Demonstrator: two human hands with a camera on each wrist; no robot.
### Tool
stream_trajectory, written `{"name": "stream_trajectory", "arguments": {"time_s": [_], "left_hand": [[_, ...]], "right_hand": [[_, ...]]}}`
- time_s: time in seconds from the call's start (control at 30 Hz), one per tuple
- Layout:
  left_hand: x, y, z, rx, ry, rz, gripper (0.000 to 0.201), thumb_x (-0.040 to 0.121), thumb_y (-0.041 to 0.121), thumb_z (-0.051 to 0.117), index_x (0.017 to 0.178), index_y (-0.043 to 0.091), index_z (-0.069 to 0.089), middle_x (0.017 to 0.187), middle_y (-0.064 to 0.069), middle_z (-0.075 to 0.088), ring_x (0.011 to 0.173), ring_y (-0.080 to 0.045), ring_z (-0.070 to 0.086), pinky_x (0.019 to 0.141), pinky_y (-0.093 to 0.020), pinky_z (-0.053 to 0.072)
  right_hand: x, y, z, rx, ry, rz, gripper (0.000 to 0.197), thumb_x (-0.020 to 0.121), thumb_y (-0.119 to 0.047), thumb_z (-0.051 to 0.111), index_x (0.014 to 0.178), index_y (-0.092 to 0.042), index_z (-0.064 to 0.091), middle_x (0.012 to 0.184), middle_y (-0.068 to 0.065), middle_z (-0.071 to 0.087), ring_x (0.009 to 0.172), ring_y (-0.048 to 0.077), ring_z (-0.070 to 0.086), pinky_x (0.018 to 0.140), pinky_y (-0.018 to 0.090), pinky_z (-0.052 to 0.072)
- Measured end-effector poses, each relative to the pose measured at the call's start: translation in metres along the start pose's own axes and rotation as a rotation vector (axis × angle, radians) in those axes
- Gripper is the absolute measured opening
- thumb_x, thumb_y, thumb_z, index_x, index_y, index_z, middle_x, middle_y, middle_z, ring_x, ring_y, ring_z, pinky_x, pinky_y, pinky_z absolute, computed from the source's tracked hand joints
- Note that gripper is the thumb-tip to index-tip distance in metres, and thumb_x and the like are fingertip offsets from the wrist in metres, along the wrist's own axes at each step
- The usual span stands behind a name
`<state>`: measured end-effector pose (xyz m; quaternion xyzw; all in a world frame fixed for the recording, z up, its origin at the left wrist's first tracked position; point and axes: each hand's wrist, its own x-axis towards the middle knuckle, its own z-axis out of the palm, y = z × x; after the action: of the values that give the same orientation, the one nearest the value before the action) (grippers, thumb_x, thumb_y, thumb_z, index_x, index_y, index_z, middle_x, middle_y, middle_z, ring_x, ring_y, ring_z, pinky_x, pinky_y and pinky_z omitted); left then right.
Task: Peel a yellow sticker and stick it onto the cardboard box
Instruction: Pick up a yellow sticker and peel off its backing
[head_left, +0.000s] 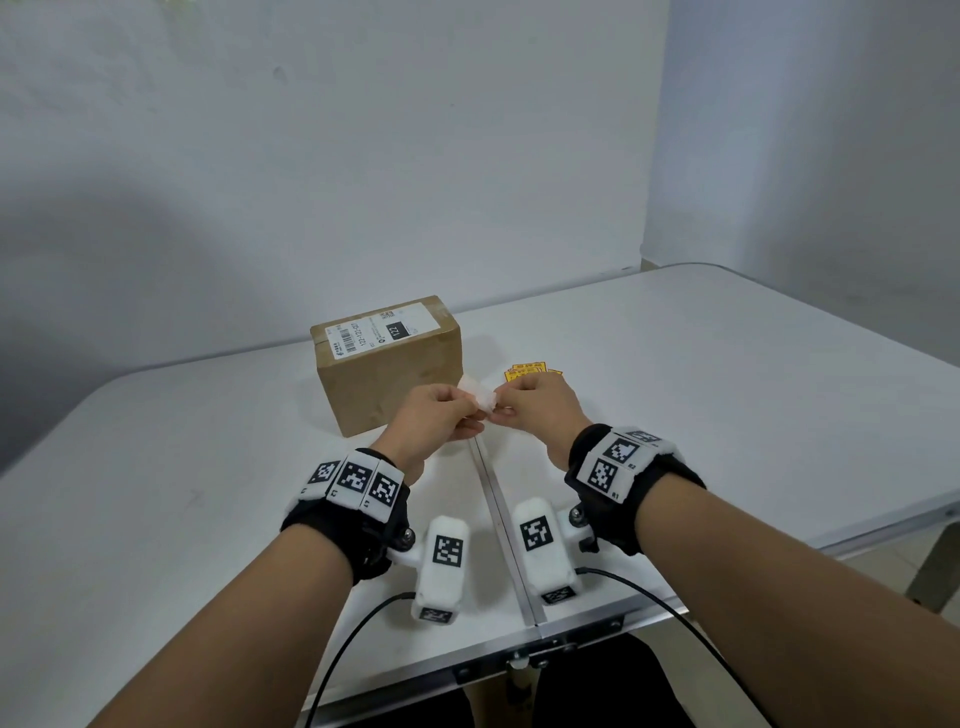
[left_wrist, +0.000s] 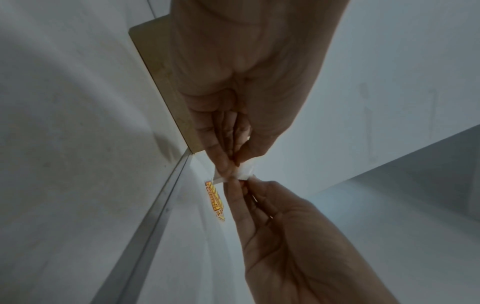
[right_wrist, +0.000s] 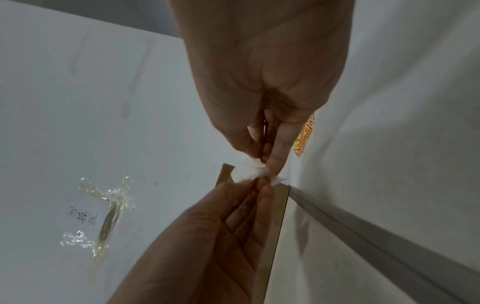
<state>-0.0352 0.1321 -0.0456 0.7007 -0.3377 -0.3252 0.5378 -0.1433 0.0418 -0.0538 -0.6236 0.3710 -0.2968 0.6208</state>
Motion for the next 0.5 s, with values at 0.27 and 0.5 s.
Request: {"name": "stream_trajectory", "arguments": {"time_s": [0.27,0.5], "left_hand": [[0.0019,0.0016,0.0062,0.016,0.064,0.094,0.013,0.087,0.019,0.065,0.087,0.006,0.063,0.078,-0.002,0.067,0.07,-0.011,0.059,0.072,-0.02,0.052],[0.0042,-0.001,0.0006,-0.016,0.021,0.08,0.011,0.088,0.008,0.062,0.078,0.009,0.058,0.08,-0.005,0.064,0.074,-0.013,0.06,0.075,-0.021,0.051]], "right_hand": [[0.0016,0.0025,0.0043,-0.017,0.005,-0.038,0.017,0.08,-0.002,0.059,0.088,0.011,0.066,0.084,0.016,0.067,0.076,0.022,0.069,0.09,0.038,0.058],[0.0065,0.005,0.0002,0.044,-0.009,0.047,0.013,0.075,-0.006,0.058,0.074,0.002,0.068,0.084,0.016,0.068,0.082,0.025,0.072,0.091,0.038,0.058]]}}
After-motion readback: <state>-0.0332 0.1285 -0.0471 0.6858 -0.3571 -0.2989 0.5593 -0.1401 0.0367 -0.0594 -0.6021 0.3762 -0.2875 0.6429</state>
